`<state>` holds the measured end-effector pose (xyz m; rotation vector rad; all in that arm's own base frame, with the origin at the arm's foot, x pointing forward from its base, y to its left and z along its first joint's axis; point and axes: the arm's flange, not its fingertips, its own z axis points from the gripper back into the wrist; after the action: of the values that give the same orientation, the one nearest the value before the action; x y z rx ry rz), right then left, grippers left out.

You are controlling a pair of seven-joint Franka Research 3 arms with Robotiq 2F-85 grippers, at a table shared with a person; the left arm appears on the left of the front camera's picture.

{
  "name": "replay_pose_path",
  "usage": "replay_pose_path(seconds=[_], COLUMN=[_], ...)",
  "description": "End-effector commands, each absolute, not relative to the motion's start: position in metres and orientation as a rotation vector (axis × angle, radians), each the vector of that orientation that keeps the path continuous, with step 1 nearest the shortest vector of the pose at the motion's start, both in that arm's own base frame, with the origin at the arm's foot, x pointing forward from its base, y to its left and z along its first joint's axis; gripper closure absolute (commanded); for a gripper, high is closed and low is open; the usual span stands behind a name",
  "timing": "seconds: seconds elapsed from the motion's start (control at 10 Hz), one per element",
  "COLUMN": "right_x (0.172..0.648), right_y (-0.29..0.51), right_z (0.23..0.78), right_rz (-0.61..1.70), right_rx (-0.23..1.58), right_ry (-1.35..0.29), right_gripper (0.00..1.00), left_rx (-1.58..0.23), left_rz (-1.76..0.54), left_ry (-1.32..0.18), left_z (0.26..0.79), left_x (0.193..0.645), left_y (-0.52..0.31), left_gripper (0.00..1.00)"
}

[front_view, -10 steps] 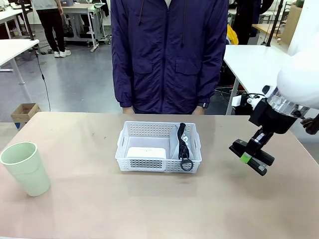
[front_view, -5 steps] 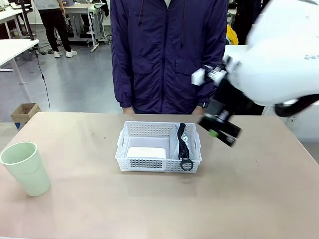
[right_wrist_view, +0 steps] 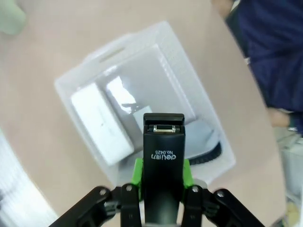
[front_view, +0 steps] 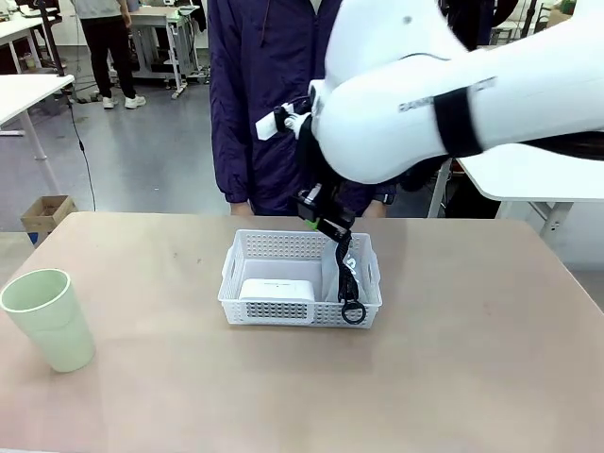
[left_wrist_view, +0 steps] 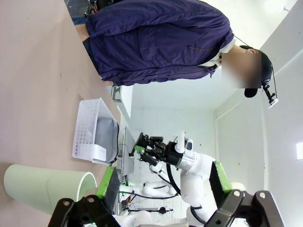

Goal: Efficiently arrange items inside the basket to fit them all.
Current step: Pick up the Stapler and place it inside the Organizing basket.

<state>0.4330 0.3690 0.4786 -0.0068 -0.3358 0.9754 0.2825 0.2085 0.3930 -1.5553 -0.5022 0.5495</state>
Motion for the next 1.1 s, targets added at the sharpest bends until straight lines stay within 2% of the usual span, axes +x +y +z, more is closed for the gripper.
replay_pose_path(seconds=[0.0,0.3,1.0], right_x=[0.464,0.487,0.511], right_y=[0.393,0.408,0.416], right_z=[0.458,0.424,0.349], right_rz=[0.939,1.041,1.178], right_rx=[-0.007,0.066,0.114], right_ry=[-0.351,-0.386,-0.235], right_gripper=[0.63,0.63,0.63], left_rx=[-1.564,-1.564,-1.564], left_rz=[0.534,0.534,0.534], left_ry=[-0.516,-0.516,-0.516], left_z=[0.394,0.394,0.394], left_x=[0.280,0.280,0.280], left_y=[0.205,0.205,0.205], left_gripper=[0.00,0.00,0.00])
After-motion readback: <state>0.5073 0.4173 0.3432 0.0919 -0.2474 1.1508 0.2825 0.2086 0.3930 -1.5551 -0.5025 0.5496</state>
